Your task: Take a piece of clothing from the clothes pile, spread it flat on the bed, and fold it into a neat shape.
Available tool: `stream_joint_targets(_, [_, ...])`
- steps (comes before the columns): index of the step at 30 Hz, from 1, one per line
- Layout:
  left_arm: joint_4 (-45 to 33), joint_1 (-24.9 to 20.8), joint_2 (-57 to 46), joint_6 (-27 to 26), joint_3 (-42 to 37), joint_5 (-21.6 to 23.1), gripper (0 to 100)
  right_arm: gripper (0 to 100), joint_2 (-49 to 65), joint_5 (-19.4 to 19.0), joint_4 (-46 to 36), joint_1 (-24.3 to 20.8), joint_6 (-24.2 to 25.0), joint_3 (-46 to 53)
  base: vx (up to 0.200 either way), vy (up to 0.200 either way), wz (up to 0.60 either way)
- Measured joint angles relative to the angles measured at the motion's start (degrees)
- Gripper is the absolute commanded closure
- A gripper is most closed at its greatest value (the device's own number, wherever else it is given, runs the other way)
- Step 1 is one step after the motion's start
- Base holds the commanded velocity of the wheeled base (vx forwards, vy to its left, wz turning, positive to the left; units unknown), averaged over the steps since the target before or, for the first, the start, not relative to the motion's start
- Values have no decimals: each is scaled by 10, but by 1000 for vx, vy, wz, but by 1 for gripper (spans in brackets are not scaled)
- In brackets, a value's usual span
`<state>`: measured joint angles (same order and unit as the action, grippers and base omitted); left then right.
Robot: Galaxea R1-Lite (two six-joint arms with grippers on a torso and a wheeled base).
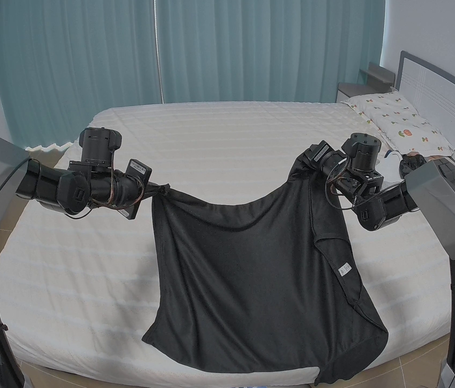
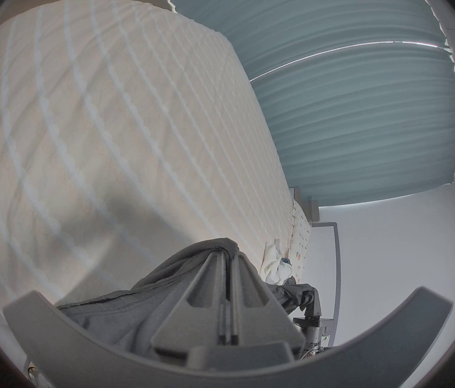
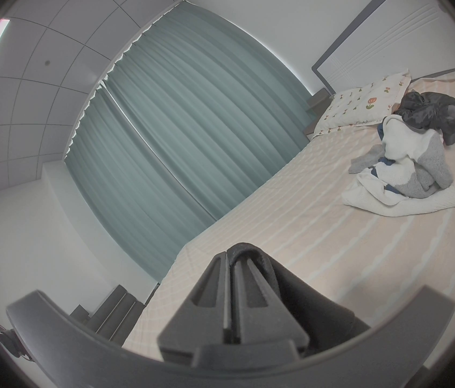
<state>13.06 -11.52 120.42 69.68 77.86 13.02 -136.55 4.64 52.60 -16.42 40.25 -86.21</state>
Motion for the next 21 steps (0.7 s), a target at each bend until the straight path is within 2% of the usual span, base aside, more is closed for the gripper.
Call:
stream_joint_targets(7, [-1,0,17,2,0,-2,100,100,-9,1,54,0,-2,-10,0,0,0])
stream_joint_targets(13, [0,1,28,24,1,-1,100,100,-21,1,56,-1,-4,-14,0,0,0])
stream_joint_targets(16, [0,2,35,29,4,2,100,100,-34,1,53,-1,-5,-24,200,0,0])
stream_joint_targets(17, [0,3,37,30,6,3,100,0,-38,0,51,-1,-5,-27,0,0,0])
stream_joint_targets(21, [0,3,51,31,12,4,100,0,-54,-7,37,0,-6,-37,0,0,0])
